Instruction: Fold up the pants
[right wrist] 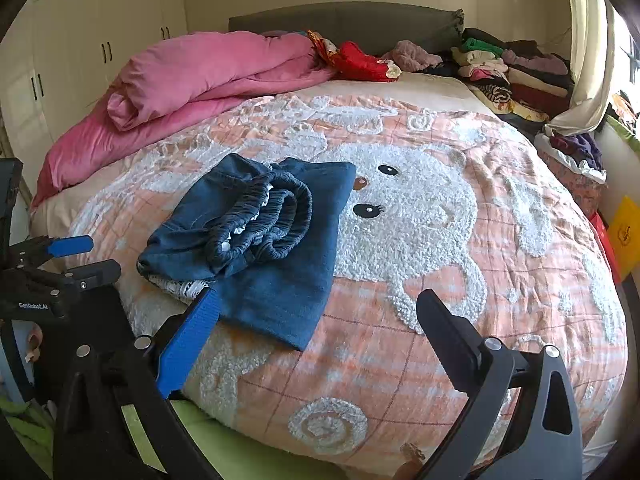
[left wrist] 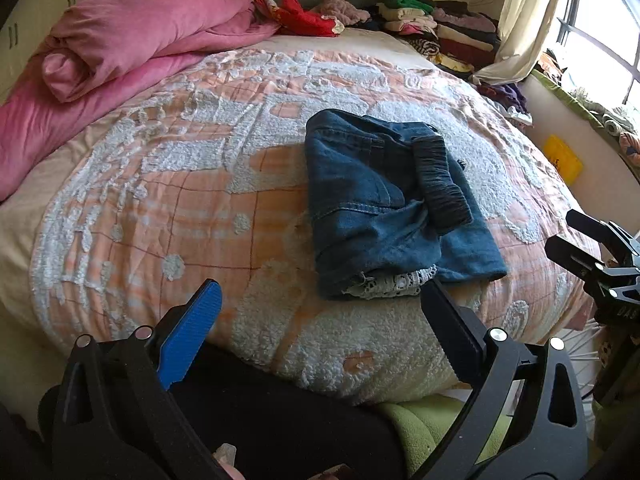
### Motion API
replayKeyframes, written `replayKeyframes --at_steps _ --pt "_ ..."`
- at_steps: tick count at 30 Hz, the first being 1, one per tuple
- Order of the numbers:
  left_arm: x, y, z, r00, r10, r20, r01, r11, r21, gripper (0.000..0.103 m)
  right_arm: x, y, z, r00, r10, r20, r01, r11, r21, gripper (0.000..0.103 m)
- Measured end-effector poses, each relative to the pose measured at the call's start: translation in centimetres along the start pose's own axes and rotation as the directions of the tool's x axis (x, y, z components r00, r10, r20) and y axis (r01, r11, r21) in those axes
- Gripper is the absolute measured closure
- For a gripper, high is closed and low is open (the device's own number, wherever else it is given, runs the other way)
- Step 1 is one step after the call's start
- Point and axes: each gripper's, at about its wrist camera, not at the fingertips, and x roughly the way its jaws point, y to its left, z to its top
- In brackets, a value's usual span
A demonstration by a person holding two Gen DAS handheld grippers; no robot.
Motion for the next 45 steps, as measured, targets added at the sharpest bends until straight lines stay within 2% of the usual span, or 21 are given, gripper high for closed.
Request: replayKeyframes --at_steps 15,45 --pt "-0.65 -0.07 0.43 0.999 0.025 0.026 -0.025 1.000 -0.003 0.010 0.06 -0.33 0.09 1.000 -0.005 -0.004 0.005 1.000 -0.001 0.005" --pt "-0.76 0.13 0.52 0.999 0.036 0.021 -0.035 0.999 -0.008 0.010 -0.04 -0.66 -0.02 1.000 -0.023 -0.008 0.023 1.000 -0.001 0.005"
